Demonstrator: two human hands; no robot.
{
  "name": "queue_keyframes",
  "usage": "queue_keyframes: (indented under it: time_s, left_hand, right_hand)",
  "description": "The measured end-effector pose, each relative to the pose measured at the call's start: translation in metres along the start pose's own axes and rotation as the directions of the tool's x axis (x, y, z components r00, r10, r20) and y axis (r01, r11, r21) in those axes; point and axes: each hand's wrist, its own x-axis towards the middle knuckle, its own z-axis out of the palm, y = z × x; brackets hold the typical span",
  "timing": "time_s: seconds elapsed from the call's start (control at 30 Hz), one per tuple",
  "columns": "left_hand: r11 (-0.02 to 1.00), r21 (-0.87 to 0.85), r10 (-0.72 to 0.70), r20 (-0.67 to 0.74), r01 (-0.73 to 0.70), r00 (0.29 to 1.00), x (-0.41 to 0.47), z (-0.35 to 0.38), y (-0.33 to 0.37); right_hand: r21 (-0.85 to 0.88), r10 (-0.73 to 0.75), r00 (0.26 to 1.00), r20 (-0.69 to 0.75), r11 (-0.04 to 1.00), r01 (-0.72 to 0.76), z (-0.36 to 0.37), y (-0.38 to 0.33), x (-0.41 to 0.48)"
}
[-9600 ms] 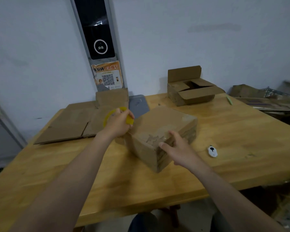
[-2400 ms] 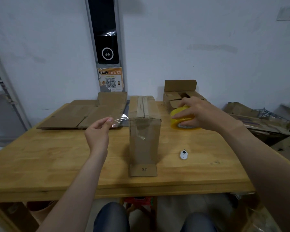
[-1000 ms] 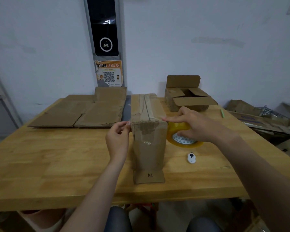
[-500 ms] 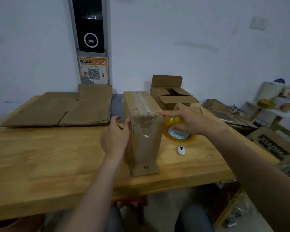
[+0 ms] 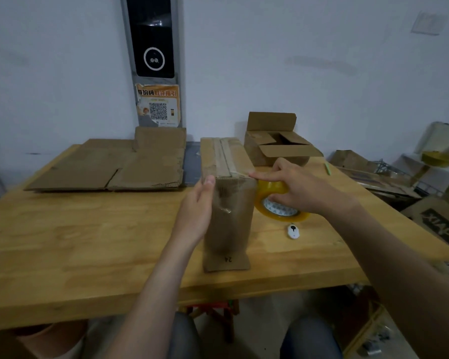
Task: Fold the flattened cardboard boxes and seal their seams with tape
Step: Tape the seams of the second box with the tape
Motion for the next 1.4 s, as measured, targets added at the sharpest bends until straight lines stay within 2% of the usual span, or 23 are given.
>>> queue_keyframes:
  time_s: [0.07,0.13,0.2,0.27,0.33,0.4,0.47,0.57,0.6,0.67,0.8,0.97,1.07,1.2,1.3,1.33,1.4]
  left_hand:
    - [0.997,0.061,-0.041,0.041,0.039,0.998,0.003,-0.003,-0.003]
    - [0.976,0.213,-0.044,0.055,0.031,0.998,0.005,-0.006,-0.004]
    - [0.936,0.351,-0.057,0.045,0.038,0.997,0.007,-0.008,-0.007]
    - [0.908,0.413,-0.078,0.003,0.07,0.997,0.006,-0.009,-0.008]
    - [0.864,0.503,0.026,-0.115,0.035,0.993,-0.001,-0.006,-0.005]
    - [0.789,0.608,0.242,-0.173,-0.09,0.955,-0.012,0.002,0.007]
    - [0.677,0.693,0.363,-0.022,-0.248,0.931,-0.017,0.013,0.018]
    - [0.445,0.828,0.303,0.221,-0.342,0.927,-0.013,0.027,0.019]
    - [0.388,0.858,0.266,0.244,-0.336,0.932,-0.01,0.027,0.016]
    - [0.338,0.886,0.246,0.242,-0.317,0.938,-0.003,0.023,0.01]
    - [0.372,0.894,0.266,0.155,-0.249,0.951,0.007,-0.008,0.003]
    - [0.619,0.755,0.248,0.074,-0.217,0.966,0.017,-0.041,0.001]
    - [0.658,0.716,0.277,0.057,-0.233,0.959,0.024,-0.04,-0.002]
    - [0.727,0.657,0.25,0.022,-0.203,0.968,0.034,-0.035,-0.004]
    - [0.729,0.668,0.201,0.005,-0.153,0.98,0.039,-0.028,-0.001]
    - [0.694,0.704,0.204,0.01,-0.152,0.979,0.039,-0.026,-0.001]
    - [0.564,0.792,0.263,0.096,-0.233,0.96,0.034,-0.021,0.004]
  right_hand:
    - [0.004,-0.018,1.0,-0.005,1.0,0.018,0.003,0.001,0.001]
    - [0.005,-0.04,0.999,-0.001,0.999,0.04,0.004,0.0,0.004]
    - [-0.001,-0.067,0.998,-0.007,0.998,0.067,0.004,-0.002,0.009]
    - [0.013,-0.093,0.996,-0.012,0.996,0.093,0.005,-0.005,0.011]
    - [0.036,-0.113,0.993,-0.017,0.993,0.114,0.007,-0.009,0.014]
    - [0.048,-0.133,0.991,-0.014,0.99,0.134,0.008,-0.011,0.018]
    - [0.057,-0.163,0.986,-0.024,0.985,0.164,0.01,-0.013,0.021]
    - [0.068,-0.194,0.98,-0.035,0.978,0.196,0.013,-0.012,0.024]
    - [0.074,-0.188,0.982,-0.031,0.979,0.19,0.015,-0.011,0.024]
    - [0.084,-0.18,0.983,-0.023,0.98,0.182,0.017,-0.008,0.023]
    - [0.116,-0.171,0.985,0.002,0.979,0.169,0.017,-0.009,0.022]
    - [0.13,-0.165,0.986,0.029,0.978,0.16,0.015,-0.012,0.025]
    - [0.128,-0.158,0.987,0.037,0.98,0.152,0.014,-0.014,0.026]
    - [0.12,-0.146,0.989,0.035,0.983,0.141,0.012,-0.017,0.026]
    - [0.11,-0.134,0.99,0.031,0.985,0.13,0.01,-0.019,0.024]
    - [0.105,-0.133,0.991,0.026,0.986,0.13,0.011,-0.019,0.023]
    - [0.095,-0.136,0.991,0.007,0.986,0.135,0.014,-0.017,0.021]
